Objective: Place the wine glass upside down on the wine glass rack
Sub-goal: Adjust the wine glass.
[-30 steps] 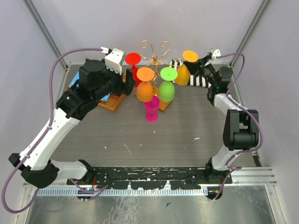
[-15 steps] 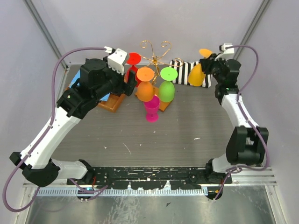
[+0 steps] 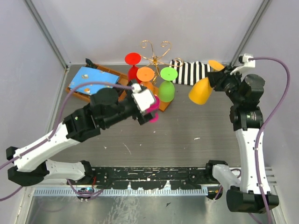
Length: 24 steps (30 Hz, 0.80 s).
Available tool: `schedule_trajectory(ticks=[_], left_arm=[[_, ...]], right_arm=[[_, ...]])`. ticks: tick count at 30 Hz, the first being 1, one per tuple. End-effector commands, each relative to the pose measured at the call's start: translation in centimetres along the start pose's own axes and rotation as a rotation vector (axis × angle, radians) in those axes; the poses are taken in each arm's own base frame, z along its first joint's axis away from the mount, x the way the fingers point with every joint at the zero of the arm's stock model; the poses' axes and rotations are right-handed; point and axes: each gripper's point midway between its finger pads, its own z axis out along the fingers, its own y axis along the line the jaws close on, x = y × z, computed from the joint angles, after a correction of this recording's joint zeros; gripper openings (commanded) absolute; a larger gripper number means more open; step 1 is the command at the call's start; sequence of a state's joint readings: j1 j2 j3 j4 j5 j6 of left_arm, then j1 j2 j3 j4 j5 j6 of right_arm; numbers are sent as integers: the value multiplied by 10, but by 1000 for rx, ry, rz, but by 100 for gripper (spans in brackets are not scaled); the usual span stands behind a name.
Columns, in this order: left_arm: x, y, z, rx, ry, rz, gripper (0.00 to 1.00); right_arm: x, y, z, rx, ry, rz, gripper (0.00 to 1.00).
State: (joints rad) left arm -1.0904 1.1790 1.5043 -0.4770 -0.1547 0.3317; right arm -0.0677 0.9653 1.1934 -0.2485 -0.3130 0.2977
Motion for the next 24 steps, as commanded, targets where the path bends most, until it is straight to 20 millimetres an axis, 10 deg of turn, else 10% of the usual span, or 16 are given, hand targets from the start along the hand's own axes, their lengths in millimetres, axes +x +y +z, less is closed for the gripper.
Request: schedule_trajectory(ticks=[1,7,14,24], left_arm=[[-25,-15,-7,4,-123,273,96],[-14,-55,-11,46,-207,614,98],[-32,-56,-22,0,-263,683,92],[-43,-68,-13,-29,-279,749,83]], right_arm=[[22,47,-34,-187,159,111,0],[47,100,-75,-404,278,119,0],[70,158,-118,-672,392,-2,0],[77,184,-147,-845,416,-53,0]])
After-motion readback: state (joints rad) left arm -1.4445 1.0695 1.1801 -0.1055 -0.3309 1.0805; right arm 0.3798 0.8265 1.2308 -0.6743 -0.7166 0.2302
